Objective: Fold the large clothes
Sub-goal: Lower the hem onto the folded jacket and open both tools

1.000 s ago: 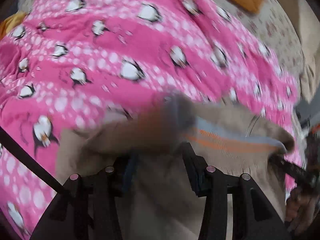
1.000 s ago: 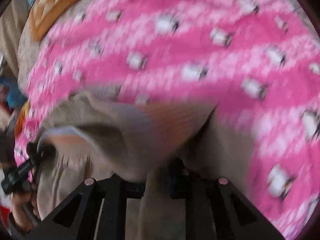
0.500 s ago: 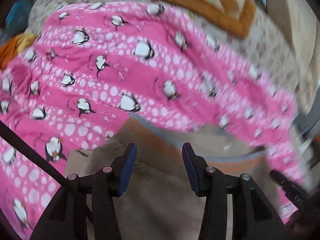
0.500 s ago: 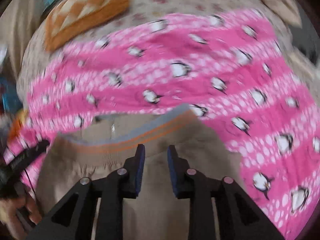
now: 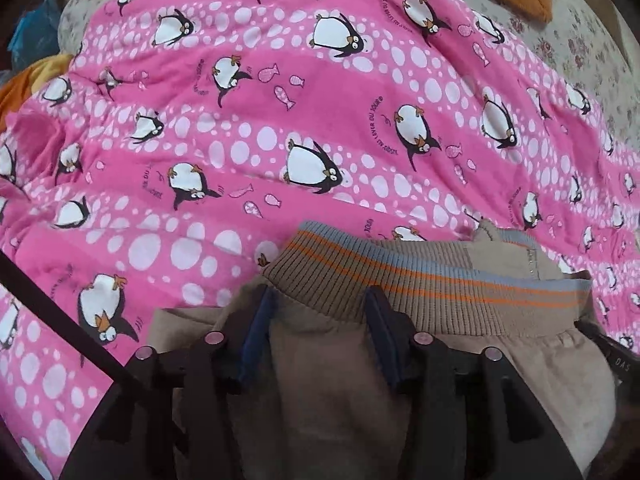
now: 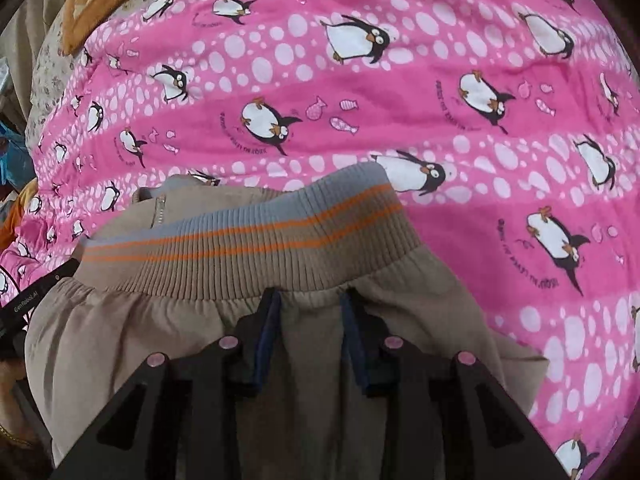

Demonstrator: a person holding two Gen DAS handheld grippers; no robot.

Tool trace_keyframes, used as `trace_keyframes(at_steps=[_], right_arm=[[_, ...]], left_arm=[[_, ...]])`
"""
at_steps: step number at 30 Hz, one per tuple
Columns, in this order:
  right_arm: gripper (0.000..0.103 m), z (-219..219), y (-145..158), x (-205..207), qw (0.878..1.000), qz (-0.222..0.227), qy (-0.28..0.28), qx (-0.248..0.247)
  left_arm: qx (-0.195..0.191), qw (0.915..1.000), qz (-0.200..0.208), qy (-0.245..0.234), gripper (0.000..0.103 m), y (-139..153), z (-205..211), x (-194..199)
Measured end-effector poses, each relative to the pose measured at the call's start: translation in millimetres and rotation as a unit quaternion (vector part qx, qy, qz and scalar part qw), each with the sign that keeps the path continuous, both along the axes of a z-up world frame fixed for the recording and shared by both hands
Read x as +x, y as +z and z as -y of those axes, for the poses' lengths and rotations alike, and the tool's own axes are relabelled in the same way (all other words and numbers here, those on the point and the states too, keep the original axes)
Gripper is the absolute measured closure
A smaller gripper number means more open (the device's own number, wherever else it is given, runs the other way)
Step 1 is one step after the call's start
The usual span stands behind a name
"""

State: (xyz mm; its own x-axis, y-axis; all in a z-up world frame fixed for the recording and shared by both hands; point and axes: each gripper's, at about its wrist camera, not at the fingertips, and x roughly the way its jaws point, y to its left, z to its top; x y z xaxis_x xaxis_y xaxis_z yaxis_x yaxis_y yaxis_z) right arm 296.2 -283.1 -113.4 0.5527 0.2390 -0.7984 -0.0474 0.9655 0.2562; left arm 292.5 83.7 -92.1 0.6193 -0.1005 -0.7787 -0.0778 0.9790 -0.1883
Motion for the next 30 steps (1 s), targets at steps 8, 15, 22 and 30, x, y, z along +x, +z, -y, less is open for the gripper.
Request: trace_keyframes(at_steps=[8,15,22,30], right_arm=[[0.071,2.3,4.6,-20.2,1.000,0.013,-0.001,-0.013],[0.071,-4.2,7.5,-18.7,0.999,0.007,-0.005,-0.036],[0.068,-18.8,91.0,-88.6,0.993,0.098,-0.006,-0.060],[0.042,-21.3,14.5,-105.3,0.997,0.021,0.007,-0.076]], left_arm=[[-0.070,0.9968,0.005,-0.036,0.059,0.6,-2.8,-4.5],[-0.081,0.9958,0.016,-0.039,0.059,7.3,-3.4,-8.1],[-0.053,0.9945,0.088,-0.023,0.067,70.2,-15.5,-71.5],[0.020,0.9984,-0.024,-0.048,0.064,9.2,9.1,-67.6]])
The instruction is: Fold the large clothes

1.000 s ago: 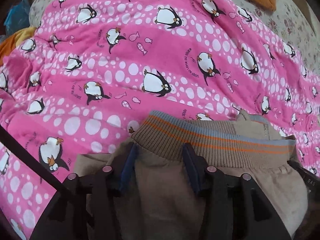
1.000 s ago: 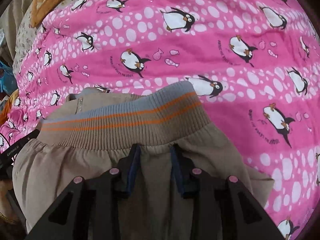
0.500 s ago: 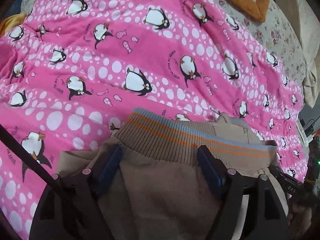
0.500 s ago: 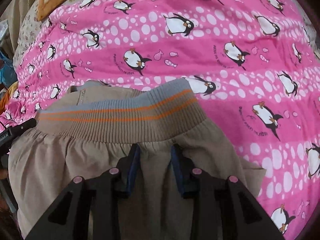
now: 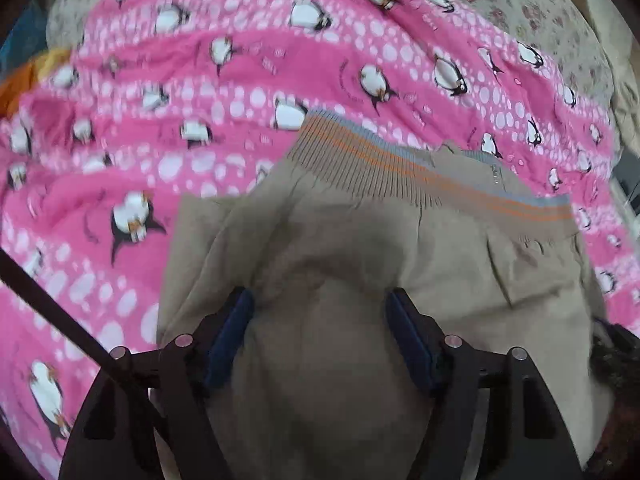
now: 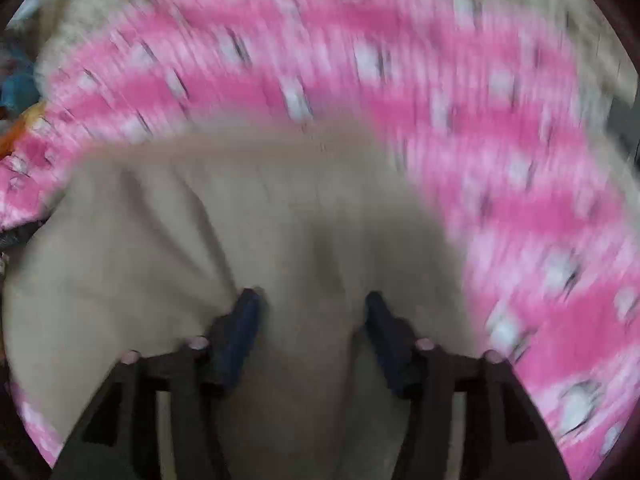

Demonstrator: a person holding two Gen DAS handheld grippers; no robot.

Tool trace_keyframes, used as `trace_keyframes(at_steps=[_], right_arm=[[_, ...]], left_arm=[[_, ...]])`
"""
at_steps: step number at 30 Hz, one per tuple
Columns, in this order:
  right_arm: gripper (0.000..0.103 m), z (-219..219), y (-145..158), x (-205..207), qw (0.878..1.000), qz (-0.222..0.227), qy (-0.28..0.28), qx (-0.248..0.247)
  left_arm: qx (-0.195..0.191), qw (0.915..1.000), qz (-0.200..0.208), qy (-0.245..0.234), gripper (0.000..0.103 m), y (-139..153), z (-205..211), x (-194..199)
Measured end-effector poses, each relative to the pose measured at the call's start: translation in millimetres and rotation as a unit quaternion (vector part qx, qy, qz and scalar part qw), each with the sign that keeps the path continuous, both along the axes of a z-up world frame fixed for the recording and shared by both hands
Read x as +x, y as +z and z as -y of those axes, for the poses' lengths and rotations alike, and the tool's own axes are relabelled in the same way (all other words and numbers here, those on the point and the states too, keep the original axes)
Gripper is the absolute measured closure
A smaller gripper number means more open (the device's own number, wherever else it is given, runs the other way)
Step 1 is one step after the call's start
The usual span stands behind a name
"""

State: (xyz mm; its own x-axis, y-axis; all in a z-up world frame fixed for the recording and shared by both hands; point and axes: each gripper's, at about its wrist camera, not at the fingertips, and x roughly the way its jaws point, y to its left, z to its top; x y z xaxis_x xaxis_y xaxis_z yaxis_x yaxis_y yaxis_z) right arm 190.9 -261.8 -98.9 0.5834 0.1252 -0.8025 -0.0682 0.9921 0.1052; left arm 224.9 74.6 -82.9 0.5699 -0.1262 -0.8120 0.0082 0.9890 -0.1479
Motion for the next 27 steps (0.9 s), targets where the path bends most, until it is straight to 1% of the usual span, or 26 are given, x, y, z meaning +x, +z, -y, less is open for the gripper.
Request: trace_keyframes(at_steps=[2,5,7,9,10,11,12,13,14,15,16,17,18,19,20,21,22,23,24,25,27], right_arm=[[0.041,3.1,0.5,-6.1,1.000,0.019,0.014,0.004],[0.040,5.9,-0.2,-11.9,0.999,0.037,0.020,0.010],[0.038,7.2,-1.8,-12.5,0.999,0.043,0.024,0.021],[0.035,9.0,-2.9,-15.2,0.998,0.048,0.029,0.034],[0.035,8.8,-1.3,-16.3,0.997,0.051,0.029,0.039],[0.035,8.1,0.9,-17.5,0.997,0.055,0.027,0.045],[0.038,10.8,5.5,-21.9,0.997,0.061,0.018,0.049],[0.039,14.0,13.8,-31.9,0.996,0.076,0.006,0.054],[0.040,16.5,22.4,-42.8,0.994,0.096,0.002,0.056],[0.040,17.9,34.7,-61.1,0.990,0.128,0.001,0.058],[0.040,18.2,43.1,-76.8,0.987,0.149,0.000,0.059],[0.039,17.8,46.8,-88.2,0.985,0.159,-0.001,0.062],[0.039,17.0,46.7,-97.2,0.985,0.160,-0.003,0.065],[0.038,13.6,41.2,-103.8,0.987,0.144,-0.001,0.065],[0.037,7.3,28.4,-105.3,0.993,0.106,0.004,0.052],[0.036,2.4,16.4,-104.3,0.996,0.076,0.008,0.034],[0.036,-6.3,7.6,-108.1,0.997,0.076,0.021,-0.002],[0.035,-10.3,10.3,-111.5,0.996,0.087,0.028,-0.023],[0.035,-12.8,15.1,-113.8,0.995,0.089,0.031,-0.033],[0.035,-10.7,21.6,-119.9,0.995,0.097,0.027,-0.030],[0.035,-2.6,31.5,-137.4,0.992,0.128,0.013,-0.014]], left_arm=[[0.004,1.0000,0.005,0.002,0.061,-1.2,2.5,-2.2],[-0.015,0.9998,0.011,-0.007,0.055,-4.1,-0.5,-3.1],[-0.017,0.9997,0.011,-0.012,0.055,-6.4,0.6,-3.2],[-0.009,0.9997,0.016,-0.018,0.055,-6.4,3.3,-2.5],[-0.009,0.9996,0.019,-0.019,0.055,-7.2,2.0,-4.6],[-0.013,0.9995,0.025,-0.018,0.057,-4.7,0.8,-7.0],[-0.015,0.9992,0.036,-0.010,0.065,2.0,-1.3,-13.0],[-0.013,0.9987,0.050,-0.002,0.067,11.4,-2.7,-21.8],[-0.013,0.9977,0.066,0.004,0.067,20.0,-3.0,-31.2],[-0.021,0.9950,0.098,0.006,0.067,33.0,-3.4,-48.9],[-0.032,0.9920,0.122,0.005,0.067,42.5,-2.6,-64.6],[-0.043,0.9888,0.143,0.000,0.067,50.6,-0.2,-82.7],[-0.050,0.9866,0.155,-0.008,0.065,54.9,4.1,-100.8],[-0.042,0.9873,0.153,-0.012,0.064,51.9,9.1,-112.9],[-0.029,0.9904,0.135,-0.011,0.061,42.3,13.6,-117.1],[-0.022,0.9944,0.102,-0.014,0.061,28.6,17.1,-114.5],[-0.026,0.9973,0.067,-0.019,0.061,13.7,18.0,-108.8],[-0.019,0.9984,0.045,-0.027,0.061,0.9,19.2,-103.7],[-0.003,0.9977,0.058,-0.035,0.061,4.7,21.9,-105.2],[0.004,0.9972,0.065,-0.038,0.061,11.8,22.8,-108.2],[-0.027,0.9961,0.079,-0.029,0.061,19.7,10.9,-119.7]])
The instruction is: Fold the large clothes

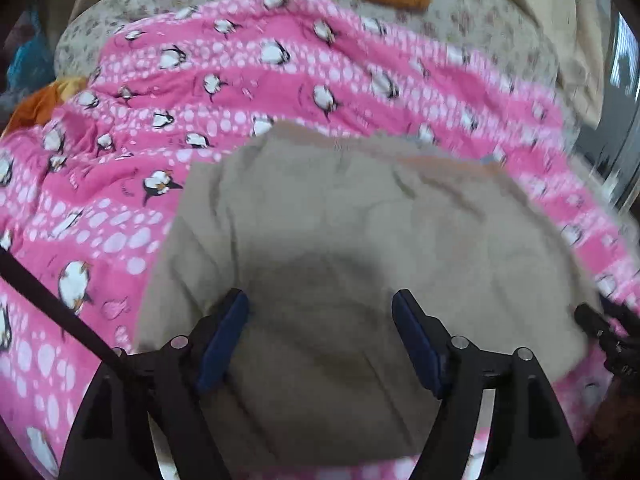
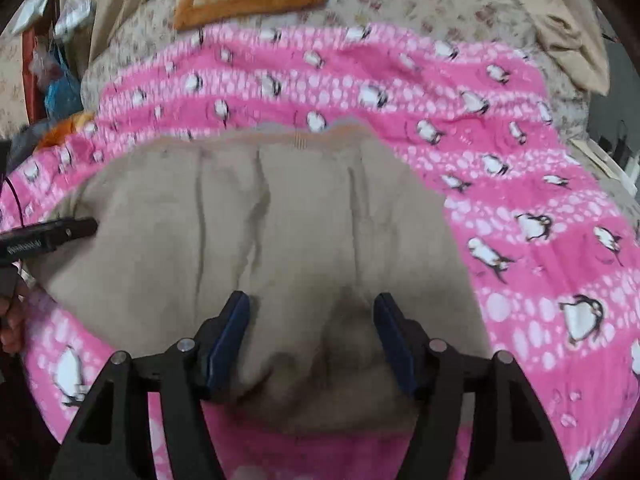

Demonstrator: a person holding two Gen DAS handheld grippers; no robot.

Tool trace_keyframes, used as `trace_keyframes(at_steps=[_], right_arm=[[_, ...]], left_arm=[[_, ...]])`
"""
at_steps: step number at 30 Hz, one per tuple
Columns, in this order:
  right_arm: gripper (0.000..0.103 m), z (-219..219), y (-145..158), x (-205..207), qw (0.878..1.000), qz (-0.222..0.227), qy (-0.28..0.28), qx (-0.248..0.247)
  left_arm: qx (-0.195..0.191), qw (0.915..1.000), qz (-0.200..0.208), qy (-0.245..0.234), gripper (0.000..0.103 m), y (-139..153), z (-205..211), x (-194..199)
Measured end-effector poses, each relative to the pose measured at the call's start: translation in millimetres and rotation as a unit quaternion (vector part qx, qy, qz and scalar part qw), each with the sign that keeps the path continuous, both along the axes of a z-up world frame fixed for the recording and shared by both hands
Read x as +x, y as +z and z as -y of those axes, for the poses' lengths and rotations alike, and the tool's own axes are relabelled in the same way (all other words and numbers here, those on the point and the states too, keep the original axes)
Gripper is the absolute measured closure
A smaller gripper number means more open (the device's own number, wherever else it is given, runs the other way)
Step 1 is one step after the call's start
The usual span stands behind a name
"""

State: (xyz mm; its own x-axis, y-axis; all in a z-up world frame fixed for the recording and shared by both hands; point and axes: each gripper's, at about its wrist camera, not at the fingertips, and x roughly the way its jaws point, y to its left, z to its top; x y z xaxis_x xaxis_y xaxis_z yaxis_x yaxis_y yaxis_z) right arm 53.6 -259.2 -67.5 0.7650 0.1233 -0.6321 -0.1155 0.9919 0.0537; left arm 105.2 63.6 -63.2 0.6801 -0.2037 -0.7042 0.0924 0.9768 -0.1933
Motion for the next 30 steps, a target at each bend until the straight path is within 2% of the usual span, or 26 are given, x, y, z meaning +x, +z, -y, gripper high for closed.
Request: trace_keyframes(at_steps=[2,3,4,5,6,7,10,11,14,15,16,18,21,23,25,26,28,29,30], right_arm=[[0.035,4.0,5.4,-19.0,1.000,0.015,-0.009,0.005],[0.028,7.0,3.8,-20.2,1.000,0.009,-0.015,0.003],[0.022,9.4,-5.4,-17.4,0.999,-0.019,-0.030,-0.001],[0.011,11.6,-17.4,-11.9,0.997,-0.060,-0.040,-0.001],[0.010,12.1,-23.0,-7.9,0.996,-0.082,-0.044,0.002],[0.011,12.2,-19.0,-10.0,0.996,-0.072,-0.050,0.007],[0.012,5.6,5.1,-30.3,0.999,0.008,-0.046,-0.021],[0.012,4.5,7.4,-34.8,0.998,0.017,-0.051,-0.029],[0.012,5.6,-1.3,-42.2,0.998,-0.008,-0.066,-0.015],[0.012,5.6,-7.9,-42.3,0.998,-0.029,-0.064,-0.002],[0.012,4.5,-13.3,-44.0,0.997,-0.046,-0.061,0.005],[0.012,1.3,-22.1,-45.2,0.997,-0.065,-0.051,-0.002],[0.012,-14.7,-29.2,-49.8,0.996,-0.060,-0.038,-0.058],[0.012,-23.0,-34.7,-52.0,0.995,-0.061,-0.027,-0.079],[0.012,-25.1,-35.5,-52.2,0.995,-0.059,-0.027,-0.082],[0.012,-25.0,-35.8,-52.0,0.995,-0.059,-0.027,-0.080],[0.012,-24.5,-35.3,-50.9,0.995,-0.059,-0.027,-0.077],[0.012,-24.6,-34.9,-50.4,0.995,-0.059,-0.026,-0.077],[0.012,-24.7,-35.0,-50.7,0.995,-0.058,-0.026,-0.077]], left_arm=[[-0.041,0.9989,0.007,0.023,0.061,5.3,-17.5,-16.6],[-0.052,0.9982,0.009,0.029,0.061,5.6,-22.3,-23.4],[-0.059,0.9974,0.009,0.041,0.061,5.5,-28.9,-31.4],[-0.068,0.9962,0.005,0.055,0.061,5.2,-32.9,-38.7],[-0.080,0.9947,0.004,0.065,0.061,5.4,-38.0,-45.3],[-0.091,0.9934,0.005,0.070,0.061,5.4,-42.5,-51.0],[-0.093,0.9906,0.020,0.098,0.061,6.2,-49.7,-79.4],[-0.089,0.9902,0.014,0.107,0.060,2.0,-49.6,-86.3],[-0.097,0.9888,-0.026,0.111,0.060,-18.1,-45.8,-87.4],[-0.085,0.9898,-0.028,0.111,0.059,-22.5,-41.7,-87.0],[-0.084,0.9901,-0.025,0.110,0.056,-23.6,-39.0,-85.6],[-0.117,0.9868,-0.016,0.111,0.042,-26.5,-40.6,-82.7],[-0.187,0.9756,-0.002,0.115,0.036,-30.0,-50.0,-72.5],[-0.245,0.9624,0.004,0.117,0.036,-30.1,-59.9,-54.6],[-0.285,0.9501,0.011,0.126,0.038,-28.2,-70.9,-36.6],[-0.293,0.9468,0.011,0.133,0.042,-26.2,-76.3,-25.2],[-0.303,0.9429,0.006,0.139,0.045,-23.6,-80.8,-15.9],[-0.316,0.9400,0.005,0.129,0.049,-23.1,-80.4,-17.6],[-0.320,0.9412,0.006,0.110,0.052,-22.4,-76.0,-24.1]])
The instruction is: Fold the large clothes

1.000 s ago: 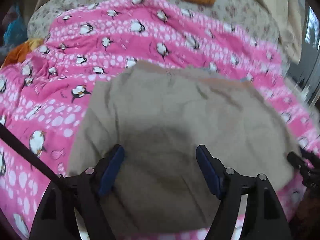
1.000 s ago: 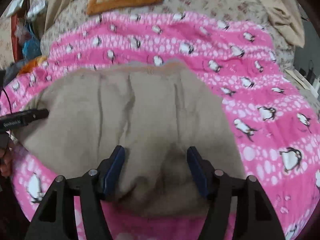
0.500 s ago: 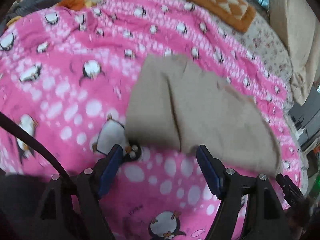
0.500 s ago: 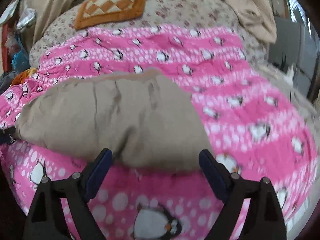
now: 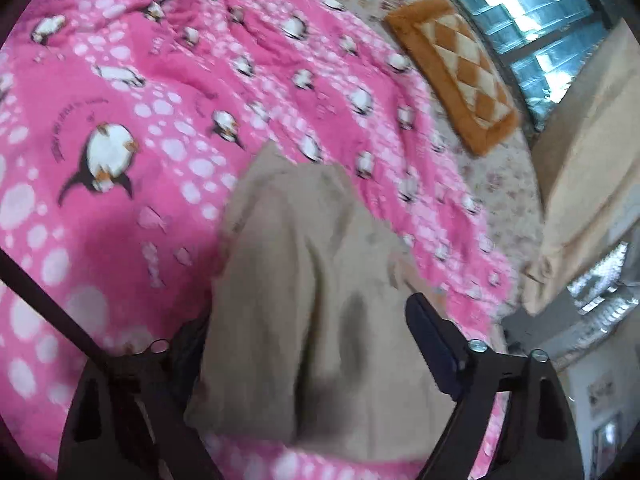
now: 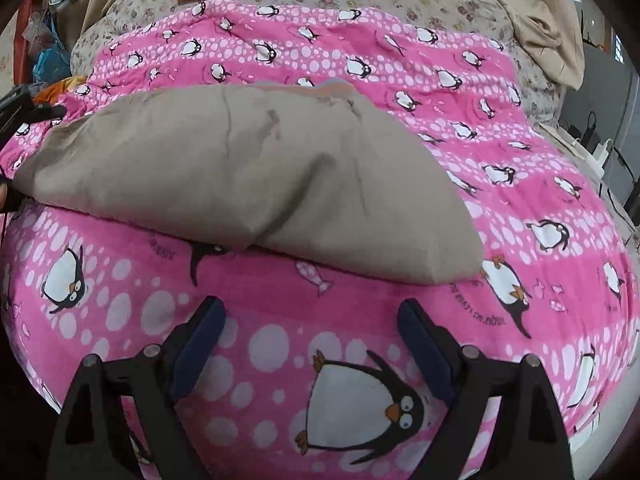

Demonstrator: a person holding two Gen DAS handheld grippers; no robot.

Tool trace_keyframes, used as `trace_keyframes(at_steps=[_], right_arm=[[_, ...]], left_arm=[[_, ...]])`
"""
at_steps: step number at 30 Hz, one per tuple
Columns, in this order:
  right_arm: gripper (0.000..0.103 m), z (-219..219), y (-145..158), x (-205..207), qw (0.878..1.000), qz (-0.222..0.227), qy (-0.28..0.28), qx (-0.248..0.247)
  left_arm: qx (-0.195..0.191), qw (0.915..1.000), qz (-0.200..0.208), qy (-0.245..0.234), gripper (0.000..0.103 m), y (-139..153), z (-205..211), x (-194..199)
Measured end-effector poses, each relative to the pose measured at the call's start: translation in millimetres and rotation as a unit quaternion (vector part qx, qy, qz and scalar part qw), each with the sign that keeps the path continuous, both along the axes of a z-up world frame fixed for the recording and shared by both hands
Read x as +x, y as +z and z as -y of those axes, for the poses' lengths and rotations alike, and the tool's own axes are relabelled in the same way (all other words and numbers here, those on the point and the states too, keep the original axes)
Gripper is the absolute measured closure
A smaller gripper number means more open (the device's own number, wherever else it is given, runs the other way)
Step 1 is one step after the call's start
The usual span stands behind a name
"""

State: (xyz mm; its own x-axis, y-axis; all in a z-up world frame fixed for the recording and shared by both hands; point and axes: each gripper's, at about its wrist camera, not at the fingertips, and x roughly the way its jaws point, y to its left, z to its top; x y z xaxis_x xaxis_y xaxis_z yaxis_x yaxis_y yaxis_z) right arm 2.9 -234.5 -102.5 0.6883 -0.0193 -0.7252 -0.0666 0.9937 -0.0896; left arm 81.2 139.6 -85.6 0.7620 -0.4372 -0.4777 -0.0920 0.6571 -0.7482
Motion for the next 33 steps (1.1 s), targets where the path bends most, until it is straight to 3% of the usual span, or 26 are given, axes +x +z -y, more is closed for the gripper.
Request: trace_keyframes(at_steps=[5,9,10,13,15,18,21,26,29,33], right_arm=[[0.011,-1.0,-1.3,1.6,1.000,0.000,-0.002,-0.002],[0.011,-2.0,-1.5,2.3,1.000,0.001,-0.002,-0.004],[0.011,-1.9,-1.1,2.1,1.000,0.001,-0.002,-0.003],[0.012,1.4,7.6,0.2,1.000,0.008,-0.002,-0.002],[0.012,8.4,18.8,-6.9,0.999,0.030,-0.011,-0.001],[0.012,29.9,32.5,-22.5,0.998,0.058,-0.026,0.014],[0.012,57.1,34.7,-34.7,0.997,0.057,-0.052,0.024],[0.012,111.7,33.6,-52.7,0.988,0.057,-0.121,0.075],[0.012,144.4,30.9,-63.1,0.977,0.061,-0.165,0.122],[0.012,176.8,19.8,-69.3,0.965,0.059,-0.198,0.164]], left_arm=[[0.016,0.9991,-0.008,-0.040,0.056,-13.2,18.5,-32.6],[0.004,0.9999,-0.010,-0.009,0.058,-8.3,3.4,-3.0],[0.005,0.9999,-0.013,-0.004,0.061,-7.6,0.3,4.8],[0.013,0.9990,-0.040,0.013,0.103,-9.9,-9.7,26.4],[0.024,0.9974,-0.061,0.029,0.103,-7.0,-13.9,30.0],[0.097,0.9936,-0.045,0.035,0.103,18.1,2.5,22.8],[0.162,0.9865,0.011,0.018,0.103,57.0,37.2,19.6],[0.223,0.9688,0.093,-0.054,0.103,104.2,129.0,18.5],[0.250,0.9544,0.129,-0.100,0.103,115.8,201.6,19.5],[0.266,0.9423,0.139,-0.149,0.103,109.4,277.1,24.0]])
